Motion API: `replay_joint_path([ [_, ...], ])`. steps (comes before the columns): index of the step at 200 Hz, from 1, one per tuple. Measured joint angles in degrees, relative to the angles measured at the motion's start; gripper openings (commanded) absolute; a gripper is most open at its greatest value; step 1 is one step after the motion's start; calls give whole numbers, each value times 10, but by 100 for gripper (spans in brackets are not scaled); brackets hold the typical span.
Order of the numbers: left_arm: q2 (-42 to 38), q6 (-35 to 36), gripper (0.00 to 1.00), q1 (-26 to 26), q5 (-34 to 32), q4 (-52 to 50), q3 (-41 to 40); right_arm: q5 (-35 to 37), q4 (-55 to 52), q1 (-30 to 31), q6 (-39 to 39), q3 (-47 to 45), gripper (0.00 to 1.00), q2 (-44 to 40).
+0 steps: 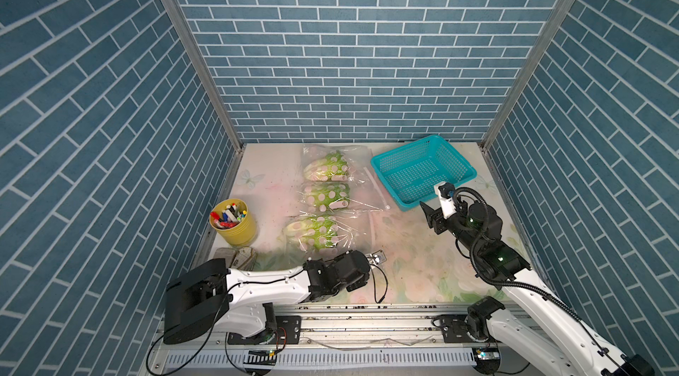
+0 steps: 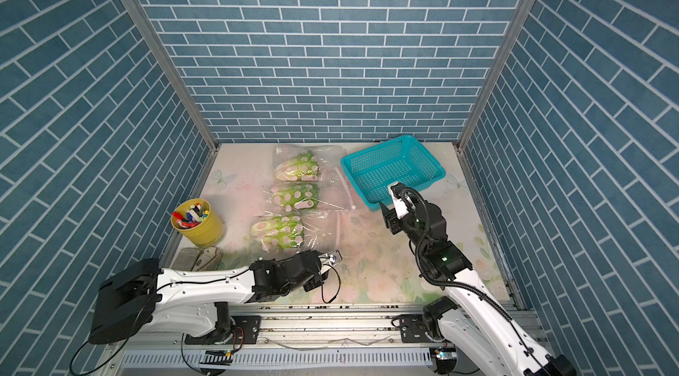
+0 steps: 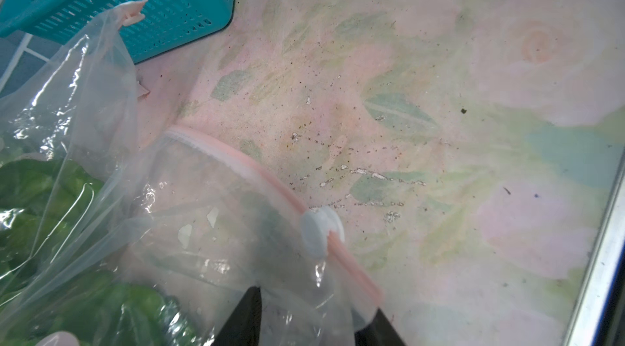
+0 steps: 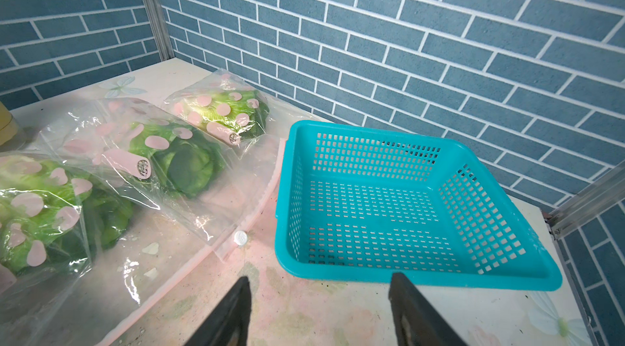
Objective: Open the zip-top bag and take out the chinese cabbages
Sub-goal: Adjust the zipper food storage bag at the center of the board.
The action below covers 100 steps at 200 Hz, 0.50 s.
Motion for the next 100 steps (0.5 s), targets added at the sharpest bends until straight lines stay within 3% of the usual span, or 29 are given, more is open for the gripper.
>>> replay_joint_path([
  [38,0,1,0,-2,-7,20,2,4,0,5,-5,0,65,9],
  [73,-23,3,0,-2,-10,27,-5,2,-1,10,-21,0,66,25],
  [100,-105,2,0,-2,-16,27,-40,-27,0,13,-38,0,72,50],
])
